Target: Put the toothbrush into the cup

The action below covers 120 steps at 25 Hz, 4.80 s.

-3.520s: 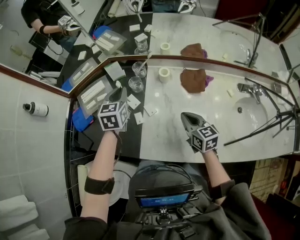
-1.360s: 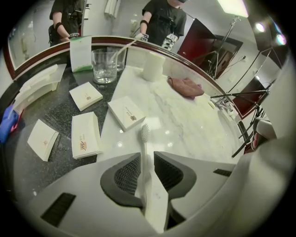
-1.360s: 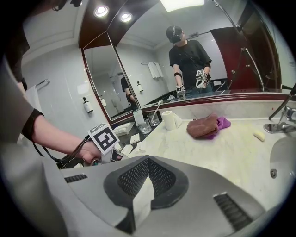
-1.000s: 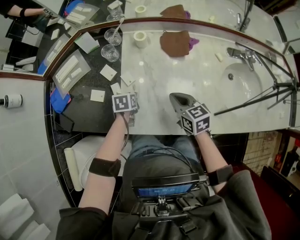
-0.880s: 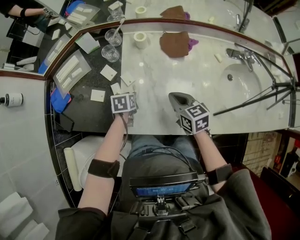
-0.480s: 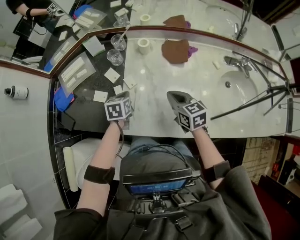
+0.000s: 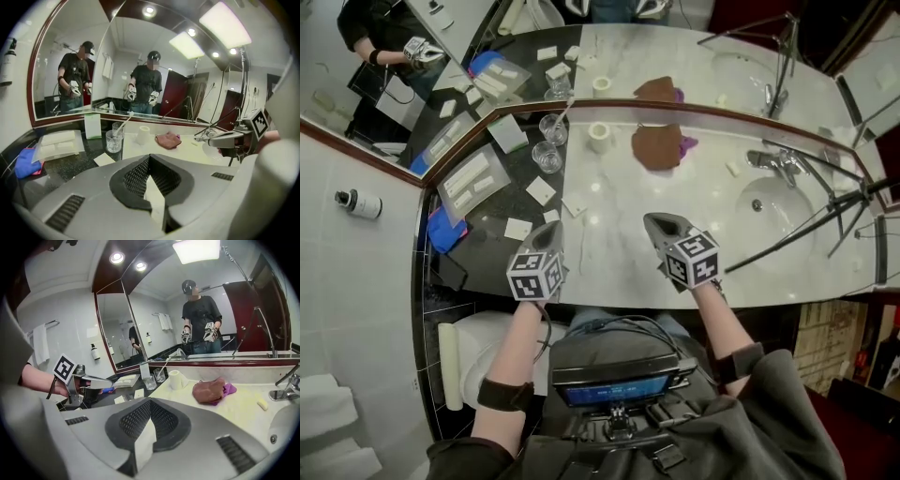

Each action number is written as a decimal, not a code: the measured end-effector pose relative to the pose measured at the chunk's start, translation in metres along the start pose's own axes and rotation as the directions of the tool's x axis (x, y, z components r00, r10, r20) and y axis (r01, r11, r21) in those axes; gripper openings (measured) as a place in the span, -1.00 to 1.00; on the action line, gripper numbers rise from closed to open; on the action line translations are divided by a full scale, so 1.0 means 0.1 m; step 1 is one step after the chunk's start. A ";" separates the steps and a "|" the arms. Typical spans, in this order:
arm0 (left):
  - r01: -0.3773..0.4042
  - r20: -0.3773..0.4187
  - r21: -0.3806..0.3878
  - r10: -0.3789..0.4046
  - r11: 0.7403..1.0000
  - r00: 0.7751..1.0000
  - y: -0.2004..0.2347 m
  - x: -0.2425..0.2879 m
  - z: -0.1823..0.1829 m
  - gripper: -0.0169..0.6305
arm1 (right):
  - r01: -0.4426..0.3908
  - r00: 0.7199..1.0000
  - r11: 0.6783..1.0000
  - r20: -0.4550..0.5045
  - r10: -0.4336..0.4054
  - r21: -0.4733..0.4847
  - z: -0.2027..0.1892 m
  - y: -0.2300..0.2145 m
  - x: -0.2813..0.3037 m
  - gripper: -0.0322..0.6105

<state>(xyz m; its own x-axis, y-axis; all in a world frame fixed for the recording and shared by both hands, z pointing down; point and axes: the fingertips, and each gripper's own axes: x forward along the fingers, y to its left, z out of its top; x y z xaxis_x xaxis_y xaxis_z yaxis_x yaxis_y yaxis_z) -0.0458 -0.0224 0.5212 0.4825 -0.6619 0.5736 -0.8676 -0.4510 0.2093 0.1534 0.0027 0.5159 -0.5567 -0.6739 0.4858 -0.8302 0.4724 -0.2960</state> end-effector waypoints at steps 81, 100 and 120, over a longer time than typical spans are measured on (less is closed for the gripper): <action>0.234 -0.310 0.555 -0.062 0.798 0.949 1.22 3.15 1.52 -0.80 | 0.088 0.995 0.985 0.038 -0.095 0.150 0.26 -0.04 1.98 -0.88; 0.141 -0.170 0.531 -0.059 0.835 0.984 1.21 2.83 1.83 -0.84 | 0.073 0.996 0.987 0.037 -0.080 0.144 0.32 0.02 1.82 -0.88; -0.040 0.140 0.350 -0.010 0.936 0.990 0.99 1.25 2.20 -0.84 | 0.000 0.999 1.000 0.032 0.001 -0.019 0.68 0.29 1.17 -0.88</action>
<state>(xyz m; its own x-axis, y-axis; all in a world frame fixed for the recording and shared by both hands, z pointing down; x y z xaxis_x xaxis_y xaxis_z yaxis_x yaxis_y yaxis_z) -0.0451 -0.2820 0.4396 0.5035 -0.7348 0.4545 -0.7894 -0.6051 -0.1039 0.0620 -0.1003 0.5083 -0.5580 -0.6913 0.4590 -0.8293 0.4834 -0.2803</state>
